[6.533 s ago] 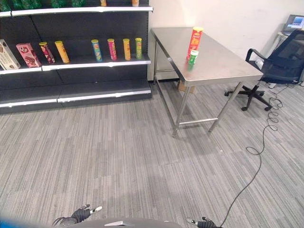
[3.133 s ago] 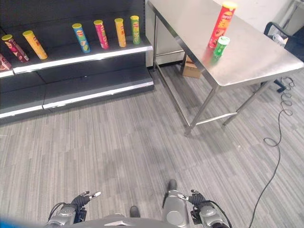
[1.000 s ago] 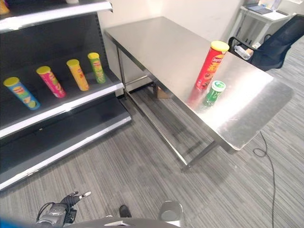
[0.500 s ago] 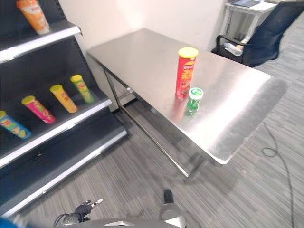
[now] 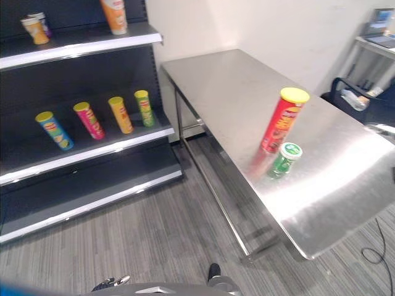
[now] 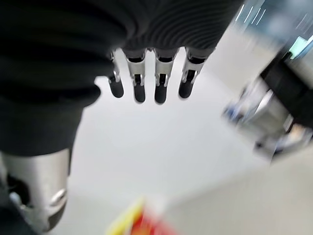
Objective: Put the goods on the table back onto the shelves and tidy them up.
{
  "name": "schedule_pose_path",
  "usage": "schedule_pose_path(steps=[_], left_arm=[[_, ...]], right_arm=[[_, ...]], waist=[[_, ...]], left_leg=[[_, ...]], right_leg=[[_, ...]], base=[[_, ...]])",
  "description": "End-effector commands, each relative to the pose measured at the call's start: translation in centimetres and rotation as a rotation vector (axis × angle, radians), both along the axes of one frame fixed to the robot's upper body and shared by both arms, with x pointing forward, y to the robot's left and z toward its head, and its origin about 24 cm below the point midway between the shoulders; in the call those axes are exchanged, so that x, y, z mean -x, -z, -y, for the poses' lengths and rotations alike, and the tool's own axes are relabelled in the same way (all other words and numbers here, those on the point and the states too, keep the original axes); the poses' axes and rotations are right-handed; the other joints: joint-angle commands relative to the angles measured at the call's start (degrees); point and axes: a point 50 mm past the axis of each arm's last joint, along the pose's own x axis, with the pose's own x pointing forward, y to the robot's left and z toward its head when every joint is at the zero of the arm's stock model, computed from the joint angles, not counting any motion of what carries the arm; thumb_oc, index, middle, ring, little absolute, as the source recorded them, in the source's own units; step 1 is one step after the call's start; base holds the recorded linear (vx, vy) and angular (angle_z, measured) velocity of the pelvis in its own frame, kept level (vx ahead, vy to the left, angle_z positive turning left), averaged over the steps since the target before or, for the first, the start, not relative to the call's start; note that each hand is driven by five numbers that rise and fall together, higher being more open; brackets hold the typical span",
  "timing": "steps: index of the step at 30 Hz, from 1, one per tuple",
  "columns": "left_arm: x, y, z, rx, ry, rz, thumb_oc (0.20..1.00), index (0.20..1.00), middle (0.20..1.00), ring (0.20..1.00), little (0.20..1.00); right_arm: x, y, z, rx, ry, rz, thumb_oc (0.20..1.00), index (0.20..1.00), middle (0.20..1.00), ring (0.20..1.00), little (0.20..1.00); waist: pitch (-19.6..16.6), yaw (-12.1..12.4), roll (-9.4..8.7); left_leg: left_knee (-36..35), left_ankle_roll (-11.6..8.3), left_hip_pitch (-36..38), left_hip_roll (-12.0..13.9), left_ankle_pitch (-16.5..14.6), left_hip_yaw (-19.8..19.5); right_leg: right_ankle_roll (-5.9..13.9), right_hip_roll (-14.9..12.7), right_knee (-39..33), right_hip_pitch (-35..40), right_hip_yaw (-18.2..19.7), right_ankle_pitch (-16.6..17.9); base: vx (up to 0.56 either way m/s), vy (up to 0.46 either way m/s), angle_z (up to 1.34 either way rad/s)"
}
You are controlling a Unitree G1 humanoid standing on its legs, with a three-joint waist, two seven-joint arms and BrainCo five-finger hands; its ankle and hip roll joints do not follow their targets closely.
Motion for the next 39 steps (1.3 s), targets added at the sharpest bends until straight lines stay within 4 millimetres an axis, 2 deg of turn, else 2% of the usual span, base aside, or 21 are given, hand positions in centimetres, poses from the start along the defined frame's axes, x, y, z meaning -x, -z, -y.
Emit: schedule_pose_path(steps=[1,4,8,14,28,34,36,39], left_arm=[[-2.9,-1.0,-2.3,-0.055,0.031,0.067,1.000,1.000,1.000,1.000,1.000],[-3.2,-1.0,-2.0,-0.040,0.034,0.076,1.000,1.000,1.000,1.000,1.000],[-3.6,-1.1,-1.9,-0.038,0.020,0.098,1.000,1.000,1.000,1.000,1.000],[-3.7,-1.1,-1.8,-0.042,0.008,0.103,1.000,1.000,1.000,1.000,1.000],[-3.5,-1.0,-1.5,-0.035,-0.007,0.104,1.000,1.000,1.000,1.000,1.000],[-3.4,-0.9,-1.4,-0.029,-0.007,0.101,1.000,1.000,1.000,1.000,1.000],[-3.5,-1.1,-1.7,-0.037,-0.001,0.104,1.000,1.000,1.000,1.000,1.000],[-3.7,-1.1,-1.7,-0.038,0.002,0.109,1.000,1.000,1.000,1.000,1.000]], right_arm=[[-1.6,-1.3,-1.4,0.015,-0.116,-0.031,1.000,1.000,1.000,1.000,1.000],[-2.4,0.4,-2.1,0.085,-0.142,-0.163,1.000,1.000,1.000,1.000,1.000],[-2.2,0.9,-2.0,0.146,-0.121,-0.204,1.000,1.000,1.000,1.000,1.000],[-1.4,0.7,-2.0,0.213,-0.091,-0.200,1.000,1.000,1.000,1.000,1.000],[0.5,0.6,-1.7,0.235,-0.055,-0.172,1.000,1.000,1.000,1.000,1.000],[0.6,2.1,-1.0,0.200,-0.010,-0.204,1.000,1.000,1.000,1.000,1.000],[0.5,3.9,-0.2,0.139,0.028,-0.252,1.000,1.000,1.000,1.000,1.000],[0.3,4.8,0.1,0.111,0.037,-0.279,1.000,1.000,1.000,1.000,1.000]], waist=[[2.52,1.01,-3.16],[2.91,1.51,-3.15],[3.21,1.36,-2.93],[3.56,0.87,-2.49],[3.83,-0.31,-1.82],[3.71,-0.39,-1.63],[3.66,-0.06,-1.42],[3.64,0.11,-1.37]], left_leg=[[0.51,-3.13,1.61,-0.83,-0.69,2.42],[0.83,-3.58,1.41,-0.17,-0.07,2.01],[0.88,-4.10,1.17,0.51,0.55,1.52],[0.94,-4.51,1.07,1.10,1.05,1.44],[1.12,-4.81,1.30,1.73,1.29,1.71],[0.95,-4.88,1.65,1.96,1.43,2.17],[0.87,-4.90,1.50,1.97,1.60,2.20],[0.87,-4.88,1.52,1.95,1.57,2.23]], right_leg=[[2.55,-1.80,1.40,5.96,0.99,-8.73],[2.04,-1.46,1.45,6.63,0.10,-9.32],[1.60,-1.10,1.41,7.20,-1.01,-9.91],[1.22,-0.69,1.50,7.70,-2.06,-10.45],[0.62,-0.08,1.62,8.15,-2.43,-11.31],[0.51,0.07,1.38,8.39,-2.64,-11.33],[0.53,0.08,1.35,8.22,-2.70,-11.24],[0.49,0.06,1.39,8.26,-2.72,-11.27]], base=[[0.00,-0.074,0.19],[0.01,-0.073,0.11],[0.02,-0.060,0.12],[0.01,-0.044,0.06],[0.01,-0.018,0.04],[0.00,0.000,0.00],[0.00,0.000,0.00],[0.00,0.000,0.00]])
